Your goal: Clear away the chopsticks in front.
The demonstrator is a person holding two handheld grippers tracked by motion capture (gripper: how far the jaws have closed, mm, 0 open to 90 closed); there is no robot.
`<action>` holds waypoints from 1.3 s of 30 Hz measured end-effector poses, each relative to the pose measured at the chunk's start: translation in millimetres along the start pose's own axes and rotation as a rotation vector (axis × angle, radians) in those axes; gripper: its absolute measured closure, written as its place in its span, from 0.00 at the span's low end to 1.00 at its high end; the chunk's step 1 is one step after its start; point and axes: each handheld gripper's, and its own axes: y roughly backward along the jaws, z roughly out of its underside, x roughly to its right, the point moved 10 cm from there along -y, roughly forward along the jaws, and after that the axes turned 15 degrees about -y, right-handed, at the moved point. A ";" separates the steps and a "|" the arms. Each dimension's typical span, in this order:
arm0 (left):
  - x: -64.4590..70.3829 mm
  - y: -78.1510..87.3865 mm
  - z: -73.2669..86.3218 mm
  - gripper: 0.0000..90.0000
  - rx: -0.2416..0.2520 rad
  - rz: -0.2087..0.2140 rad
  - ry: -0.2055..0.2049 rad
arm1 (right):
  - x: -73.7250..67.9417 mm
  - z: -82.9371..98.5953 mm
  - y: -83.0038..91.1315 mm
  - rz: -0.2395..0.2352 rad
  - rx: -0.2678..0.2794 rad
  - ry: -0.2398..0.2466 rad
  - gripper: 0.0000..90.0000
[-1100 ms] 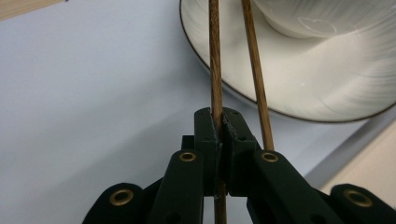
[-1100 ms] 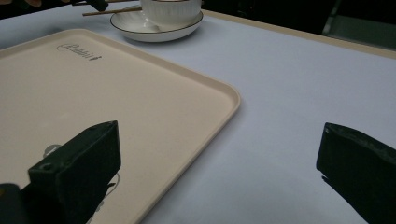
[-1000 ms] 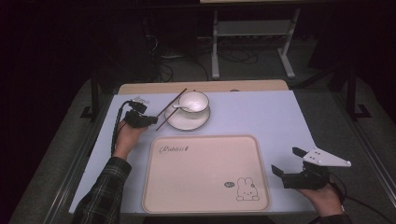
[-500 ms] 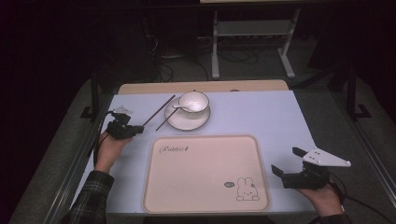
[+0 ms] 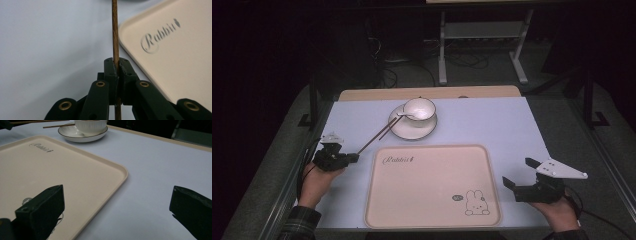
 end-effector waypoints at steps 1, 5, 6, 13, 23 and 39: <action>3.3 2.0 2.5 0.95 -0.006 0.002 -0.008 | -0.1 -0.2 0.4 0.001 0.001 0.001 0.00; 19.4 7.3 8.5 0.95 -0.003 0.022 -0.019 | 0.8 0.1 0.7 0.001 0.001 -0.002 0.00; 23.0 7.9 9.0 0.95 -0.001 0.027 -0.025 | 0.9 0.0 0.5 0.001 0.000 0.001 0.00; 50.1 6.5 1.1 0.95 0.022 0.076 -0.069 | 0.2 -0.6 -0.2 -0.005 0.003 0.003 0.00; 87.6 -10.6 -12.5 0.95 0.019 0.155 -0.135 | 0.3 -0.6 -0.5 -0.004 0.001 0.001 0.00; 105.5 -40.0 -10.8 0.95 -0.064 0.167 -0.182 | 0.5 -0.6 -0.5 -0.006 -0.001 0.002 0.00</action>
